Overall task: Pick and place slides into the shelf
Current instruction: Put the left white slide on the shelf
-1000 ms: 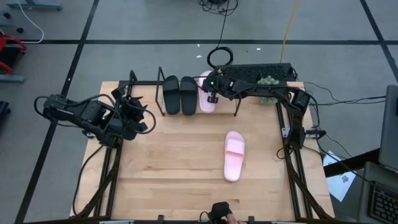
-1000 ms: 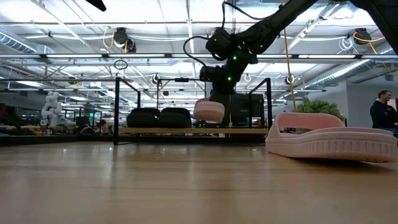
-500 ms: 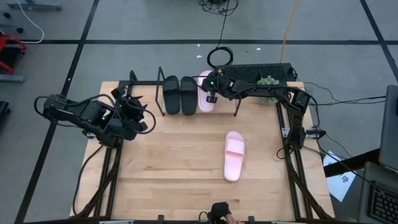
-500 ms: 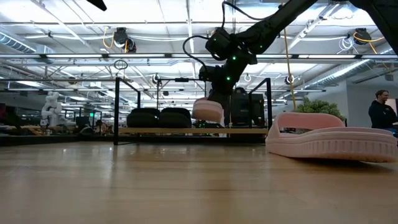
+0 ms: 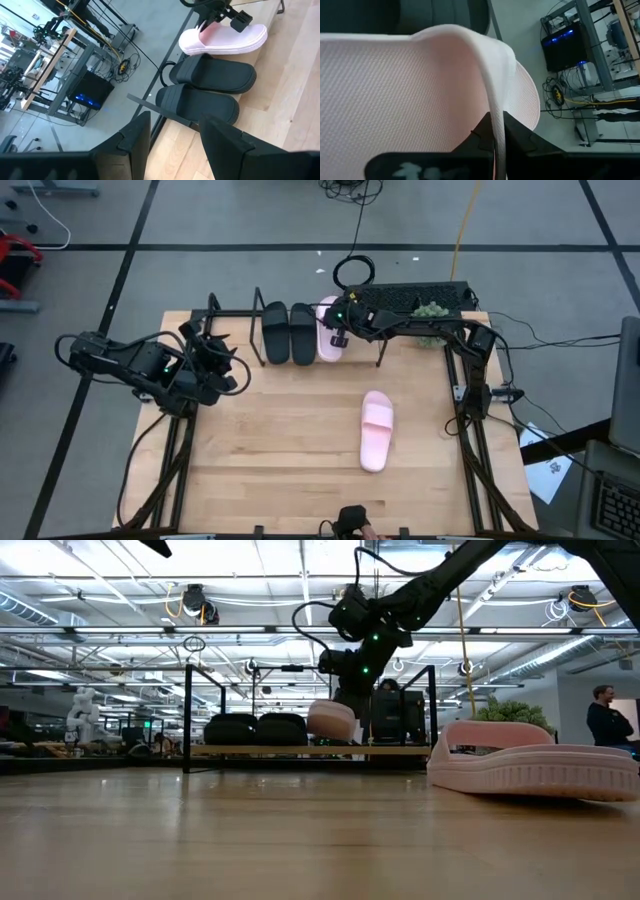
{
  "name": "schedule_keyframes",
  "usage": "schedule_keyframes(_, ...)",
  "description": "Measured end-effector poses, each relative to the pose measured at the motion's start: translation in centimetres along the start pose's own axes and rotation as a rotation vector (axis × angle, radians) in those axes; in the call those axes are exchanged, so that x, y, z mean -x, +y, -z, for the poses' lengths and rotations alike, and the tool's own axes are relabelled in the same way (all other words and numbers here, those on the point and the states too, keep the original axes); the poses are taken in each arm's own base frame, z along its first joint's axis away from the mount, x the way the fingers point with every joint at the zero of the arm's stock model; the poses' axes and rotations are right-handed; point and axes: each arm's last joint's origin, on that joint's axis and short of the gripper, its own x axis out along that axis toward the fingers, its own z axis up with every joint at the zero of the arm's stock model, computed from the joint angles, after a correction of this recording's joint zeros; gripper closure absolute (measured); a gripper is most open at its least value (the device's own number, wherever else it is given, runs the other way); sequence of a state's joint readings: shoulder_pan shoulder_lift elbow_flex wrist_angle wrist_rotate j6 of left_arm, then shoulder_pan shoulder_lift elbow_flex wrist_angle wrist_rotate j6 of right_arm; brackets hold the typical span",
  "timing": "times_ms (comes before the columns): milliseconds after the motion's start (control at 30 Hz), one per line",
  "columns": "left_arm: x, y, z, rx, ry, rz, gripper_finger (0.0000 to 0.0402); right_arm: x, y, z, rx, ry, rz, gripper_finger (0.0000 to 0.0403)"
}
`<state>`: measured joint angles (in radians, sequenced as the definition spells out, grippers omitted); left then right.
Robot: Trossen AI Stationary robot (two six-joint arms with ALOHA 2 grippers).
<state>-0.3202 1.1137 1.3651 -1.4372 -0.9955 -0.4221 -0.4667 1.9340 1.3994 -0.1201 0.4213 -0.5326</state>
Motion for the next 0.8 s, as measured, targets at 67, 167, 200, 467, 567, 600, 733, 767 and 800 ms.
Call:
schedule_keyframes(67, 0.0, 0.0, 0.0, -0.002, 0.0, 0.0, 0.0231, -0.4, 0.3, 0.1, 0.005, 0.007, -0.004, 0.0398)
schedule_keyframes(167, 0.0, 0.0, 0.0, -0.011, 0.0, 0.0, 0.0231, -0.8, 1.0, 0.3, 0.019, 0.026, -0.013, 0.0398)
schedule_keyframes(200, 0.0, 0.0, 0.0, -0.011, 0.0, 0.0, 0.0231, -0.9, 1.1, 0.3, 0.025, 0.03, -0.005, 0.0398)
schedule_keyframes(467, 0.0, 0.0, 0.0, -0.022, 0.001, 0.0, 0.0231, -0.1, 0.7, 0.1, 0.091, 0.059, 0.062, 0.0398)
schedule_keyframes(567, 0.0, 0.0, 0.0, -0.029, 0.0, 0.0, 0.0231, 0.2, 0.4, -0.2, 0.085, 0.042, 0.077, 0.0398)
schedule_keyframes(600, 0.0, 0.0, 0.0, -0.03, 0.0, 0.0, 0.0231, 0.2, 0.4, -0.2, 0.08, 0.043, 0.076, 0.0398)
schedule_keyframes(733, 0.0, 0.0, 0.0, -0.029, 0.0, 0.0, 0.0231, 0.2, 0.7, -0.2, 0.081, 0.046, 0.062, 0.0398)
schedule_keyframes(767, 0.0, 0.0, 0.0, -0.029, 0.001, 0.0, 0.0231, 0.2, 0.7, -0.3, 0.078, 0.037, 0.06, 0.0398)
schedule_keyframes(800, 0.0, 0.0, 0.0, -0.029, 0.001, 0.0, 0.0231, 0.2, 0.7, -0.3, 0.074, 0.03, 0.056, 0.0398)
